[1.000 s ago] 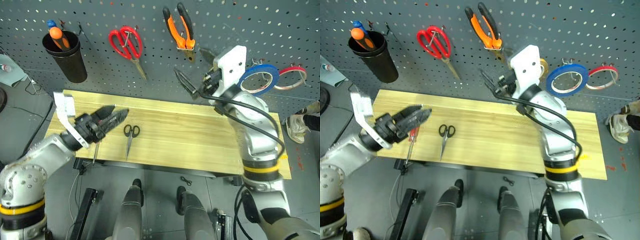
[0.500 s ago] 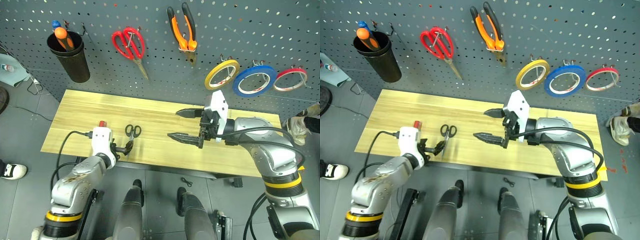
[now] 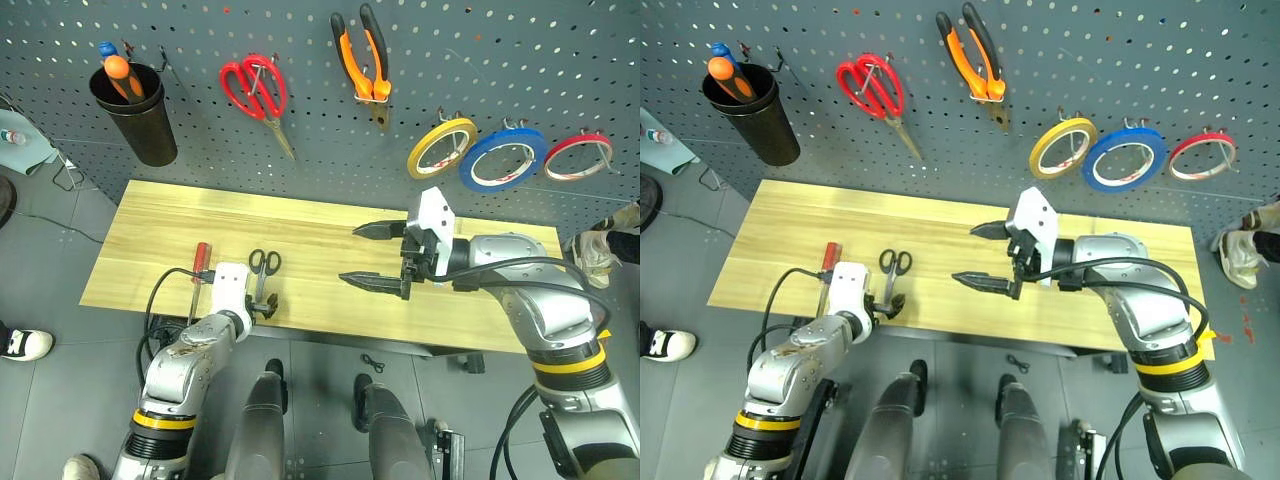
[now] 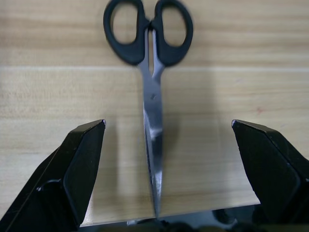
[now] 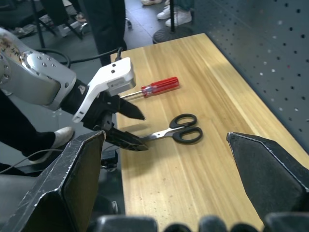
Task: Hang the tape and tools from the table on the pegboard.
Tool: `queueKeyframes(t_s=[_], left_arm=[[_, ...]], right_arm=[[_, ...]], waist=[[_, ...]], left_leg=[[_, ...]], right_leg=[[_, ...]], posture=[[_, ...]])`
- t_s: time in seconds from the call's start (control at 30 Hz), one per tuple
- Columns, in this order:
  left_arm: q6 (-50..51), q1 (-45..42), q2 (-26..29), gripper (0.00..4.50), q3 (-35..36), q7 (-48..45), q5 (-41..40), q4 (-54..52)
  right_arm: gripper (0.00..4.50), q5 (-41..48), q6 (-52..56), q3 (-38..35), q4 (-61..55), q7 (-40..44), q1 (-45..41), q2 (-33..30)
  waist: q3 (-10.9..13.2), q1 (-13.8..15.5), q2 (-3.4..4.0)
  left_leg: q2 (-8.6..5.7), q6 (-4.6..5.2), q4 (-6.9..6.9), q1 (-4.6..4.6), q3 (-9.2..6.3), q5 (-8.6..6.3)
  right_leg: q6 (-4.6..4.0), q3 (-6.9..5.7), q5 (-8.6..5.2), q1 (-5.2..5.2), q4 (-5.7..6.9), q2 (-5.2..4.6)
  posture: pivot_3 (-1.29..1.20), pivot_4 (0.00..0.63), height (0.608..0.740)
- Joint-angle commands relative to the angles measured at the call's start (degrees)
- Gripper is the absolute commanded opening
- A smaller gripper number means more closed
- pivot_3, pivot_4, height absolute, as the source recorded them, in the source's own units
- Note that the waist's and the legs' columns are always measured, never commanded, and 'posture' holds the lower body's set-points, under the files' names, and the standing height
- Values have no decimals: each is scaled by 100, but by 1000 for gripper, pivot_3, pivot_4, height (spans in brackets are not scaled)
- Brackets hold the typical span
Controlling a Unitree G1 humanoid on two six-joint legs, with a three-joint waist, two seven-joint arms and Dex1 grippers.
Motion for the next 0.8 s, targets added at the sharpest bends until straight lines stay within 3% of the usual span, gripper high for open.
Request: queueKeyframes(t_s=[0.03,0.43,0.57,0.8], left_arm=[[-197,-188,-54,4500,-6,-143,232,243],[-675,-558,-287,4500,-147,-408,848,1200],[-759,-574,-396,3238,-101,-296,1072,1321],[-732,-511,-534,15,-75,-323,1252,1289]], right_arm=[[4479,183,144,-250,-339,-88,-11,-97],[4479,216,247,-251,-352,-229,-32,15],[4500,185,195,-226,-402,-196,13,-2],[4500,131,117,-202,-342,-192,14,28]], waist=[[5,-20,-1],[133,-84,22],[146,-87,30],[149,-89,33]], left_leg=[[0,0,0,0,0,0],[0,2,-5,0,0,-1],[-1,2,-4,0,1,-1],[-1,2,-7,-1,1,-2]], right_leg=[[0,0,0,0,-1,-1],[-2,0,-3,-2,-1,-3],[-1,0,-4,-2,-3,-5],[1,0,-5,-2,-8,-5]], posture=[[21,468,740],[21,505,740],[19,501,740],[31,490,740]])
